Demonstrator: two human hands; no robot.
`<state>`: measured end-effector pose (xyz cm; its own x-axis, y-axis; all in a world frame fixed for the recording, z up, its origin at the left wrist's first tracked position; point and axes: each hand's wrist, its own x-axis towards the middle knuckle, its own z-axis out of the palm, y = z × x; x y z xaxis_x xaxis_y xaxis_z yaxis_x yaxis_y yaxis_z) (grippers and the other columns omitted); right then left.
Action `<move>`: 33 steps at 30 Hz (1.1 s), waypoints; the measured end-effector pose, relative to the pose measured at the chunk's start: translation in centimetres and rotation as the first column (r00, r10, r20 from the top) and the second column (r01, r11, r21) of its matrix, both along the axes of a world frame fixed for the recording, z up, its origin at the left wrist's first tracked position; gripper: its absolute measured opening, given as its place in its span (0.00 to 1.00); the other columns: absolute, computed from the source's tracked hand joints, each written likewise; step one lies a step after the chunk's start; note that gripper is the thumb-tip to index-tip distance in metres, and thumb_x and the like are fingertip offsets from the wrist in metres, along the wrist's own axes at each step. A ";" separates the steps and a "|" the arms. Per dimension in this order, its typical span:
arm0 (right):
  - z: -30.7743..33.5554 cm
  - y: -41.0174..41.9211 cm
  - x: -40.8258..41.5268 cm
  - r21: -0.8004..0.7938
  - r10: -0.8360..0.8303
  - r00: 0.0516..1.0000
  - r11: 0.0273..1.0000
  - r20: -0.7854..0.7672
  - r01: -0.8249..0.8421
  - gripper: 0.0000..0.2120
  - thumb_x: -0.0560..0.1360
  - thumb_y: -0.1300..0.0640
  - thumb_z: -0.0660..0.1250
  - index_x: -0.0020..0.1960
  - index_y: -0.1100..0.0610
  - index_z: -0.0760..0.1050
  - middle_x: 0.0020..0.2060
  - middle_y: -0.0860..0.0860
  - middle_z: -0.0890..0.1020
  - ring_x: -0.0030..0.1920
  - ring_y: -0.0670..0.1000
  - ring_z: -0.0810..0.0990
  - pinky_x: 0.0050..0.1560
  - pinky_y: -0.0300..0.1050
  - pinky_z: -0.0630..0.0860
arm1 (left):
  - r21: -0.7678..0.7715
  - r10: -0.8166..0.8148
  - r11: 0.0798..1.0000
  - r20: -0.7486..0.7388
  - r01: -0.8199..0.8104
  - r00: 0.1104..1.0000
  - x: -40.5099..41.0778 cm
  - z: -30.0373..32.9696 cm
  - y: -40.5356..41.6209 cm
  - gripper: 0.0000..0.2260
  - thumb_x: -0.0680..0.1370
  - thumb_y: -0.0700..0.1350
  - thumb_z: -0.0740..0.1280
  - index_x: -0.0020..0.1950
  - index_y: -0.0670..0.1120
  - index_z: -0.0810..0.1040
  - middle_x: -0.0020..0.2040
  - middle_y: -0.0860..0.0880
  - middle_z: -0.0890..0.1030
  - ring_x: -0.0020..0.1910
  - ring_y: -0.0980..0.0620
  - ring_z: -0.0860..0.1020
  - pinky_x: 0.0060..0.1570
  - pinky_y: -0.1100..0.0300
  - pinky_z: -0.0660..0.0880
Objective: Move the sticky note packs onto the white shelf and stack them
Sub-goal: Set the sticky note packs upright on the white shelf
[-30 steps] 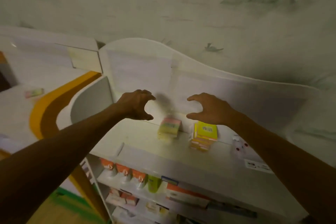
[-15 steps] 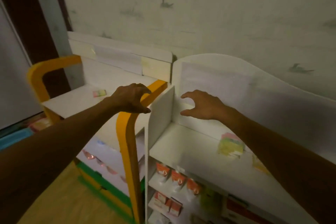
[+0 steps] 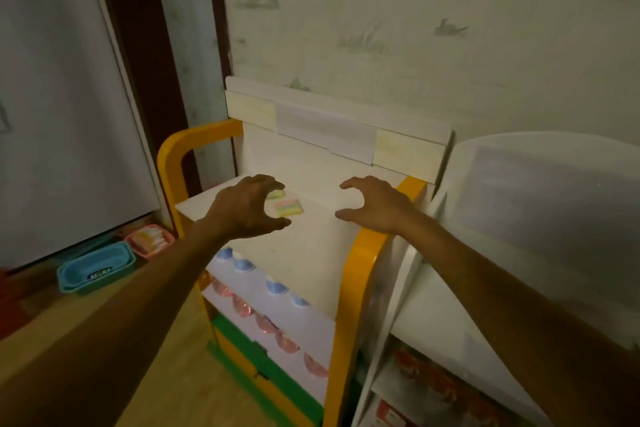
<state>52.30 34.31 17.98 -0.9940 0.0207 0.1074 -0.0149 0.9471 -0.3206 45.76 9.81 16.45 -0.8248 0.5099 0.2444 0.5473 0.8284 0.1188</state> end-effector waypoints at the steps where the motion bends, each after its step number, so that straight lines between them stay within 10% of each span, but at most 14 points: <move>1: -0.3 -1.0 -0.9 0.008 0.012 1.000 1.000 0.002 -0.012 0.31 0.72 0.38 0.68 0.72 0.43 0.65 0.71 0.49 0.68 0.69 0.53 0.68 0.65 0.53 0.71 | 0.007 0.005 1.000 -0.001 -0.005 1.000 -0.7 -0.4 -0.6 0.34 0.71 0.64 0.69 0.72 0.53 0.65 0.73 0.50 0.67 0.71 0.49 0.66 0.62 0.51 0.70; 33: -9.4 -4.1 -29.0 -0.102 -0.224 0.974 0.968 0.041 0.227 0.33 0.72 0.40 0.69 0.74 0.44 0.62 0.72 0.48 0.67 0.72 0.54 0.65 0.67 0.56 0.69 | 0.000 -0.159 0.987 0.149 0.161 0.976 -35.9 -7.6 -0.8 0.36 0.71 0.62 0.70 0.74 0.52 0.63 0.75 0.49 0.65 0.73 0.48 0.63 0.68 0.44 0.66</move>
